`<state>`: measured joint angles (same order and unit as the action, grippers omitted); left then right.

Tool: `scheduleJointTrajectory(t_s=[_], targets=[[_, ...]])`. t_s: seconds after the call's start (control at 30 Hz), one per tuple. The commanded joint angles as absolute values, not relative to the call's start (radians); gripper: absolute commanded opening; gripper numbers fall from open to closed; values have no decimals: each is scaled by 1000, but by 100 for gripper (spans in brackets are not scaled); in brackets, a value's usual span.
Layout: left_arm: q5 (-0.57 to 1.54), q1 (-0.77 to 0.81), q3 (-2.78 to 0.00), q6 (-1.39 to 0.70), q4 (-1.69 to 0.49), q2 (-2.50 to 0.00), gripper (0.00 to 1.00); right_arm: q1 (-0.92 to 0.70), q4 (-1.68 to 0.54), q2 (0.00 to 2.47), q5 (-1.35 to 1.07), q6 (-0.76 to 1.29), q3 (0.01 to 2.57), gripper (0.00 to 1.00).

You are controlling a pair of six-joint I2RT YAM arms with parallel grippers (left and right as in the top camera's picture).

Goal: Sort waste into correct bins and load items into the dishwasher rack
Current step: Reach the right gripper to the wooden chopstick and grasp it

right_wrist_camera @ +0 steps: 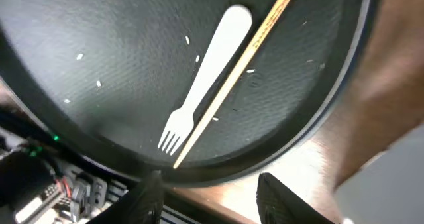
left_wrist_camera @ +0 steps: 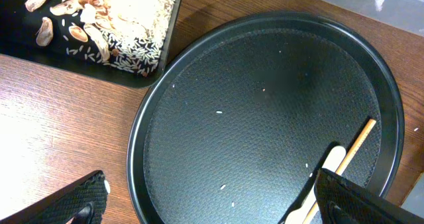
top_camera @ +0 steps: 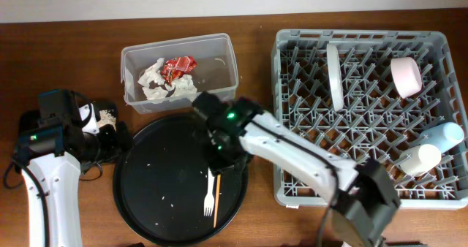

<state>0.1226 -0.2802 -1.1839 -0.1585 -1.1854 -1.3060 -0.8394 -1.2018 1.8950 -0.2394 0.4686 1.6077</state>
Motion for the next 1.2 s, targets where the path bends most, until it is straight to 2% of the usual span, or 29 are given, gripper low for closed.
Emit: scheduleJointTrajectory(t_s=[0.0, 0.17, 0.37, 0.5, 0.7, 0.93, 1.17], targets=[[126, -284, -1197, -168, -1183, -1294, 99, -865, -1138, 1954, -210, 595, 1528, 49], [126, -284, -1197, -168, -1183, -1294, 99, -865, -907, 1956, -197, 621, 1311, 49], [126, -284, -1197, -168, -1183, -1294, 99, -879, -802, 1956, -157, 645, 1246, 49], [126, -284, -1197, -168, -1183, -1294, 99, -936, -787, 1956, -129, 648, 1246, 49], [126, -284, -1197, -168, -1184, -1294, 99, -894, -815, 1956, 187, 640, 1246, 52], [126, -284, -1197, -168, -1184, -1294, 99, -738, -785, 1955, 160, 499, 1248, 52], [126, -284, -1197, -168, -1184, -1294, 99, -739, -999, 1934, 106, 414, 1413, 55]])
